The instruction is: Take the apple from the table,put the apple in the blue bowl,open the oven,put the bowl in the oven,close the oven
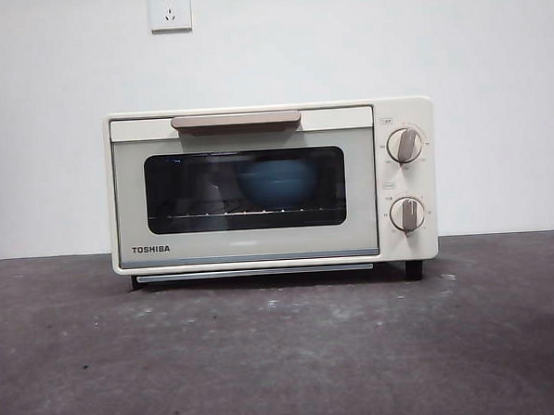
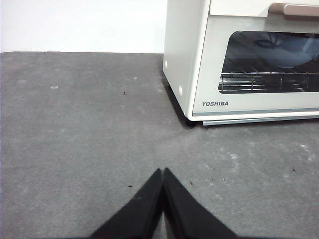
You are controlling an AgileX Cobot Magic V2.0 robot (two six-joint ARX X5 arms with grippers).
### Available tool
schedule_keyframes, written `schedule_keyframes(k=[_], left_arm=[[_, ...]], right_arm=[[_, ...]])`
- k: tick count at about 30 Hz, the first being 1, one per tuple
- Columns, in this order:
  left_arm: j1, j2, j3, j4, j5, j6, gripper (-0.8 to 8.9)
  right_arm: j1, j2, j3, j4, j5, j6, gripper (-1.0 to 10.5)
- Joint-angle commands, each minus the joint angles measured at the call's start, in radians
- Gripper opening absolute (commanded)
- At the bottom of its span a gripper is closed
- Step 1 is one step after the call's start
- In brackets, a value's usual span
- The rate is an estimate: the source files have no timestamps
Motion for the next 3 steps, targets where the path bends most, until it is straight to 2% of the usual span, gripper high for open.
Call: schedule_keyframes(k=[1,3], left_arm=[[0.002,0.000,-0.024,0.005,-0.002,-0.003,0.08],[0.002,0.000,-0.024,0.005,-0.002,-0.002,0.08]], right_arm=[[0.003,-0.003,-0.005,0.009,0.003,-0.004,0.0],[0.003,-0.003,-0.005,0.009,0.003,-0.004,0.0]])
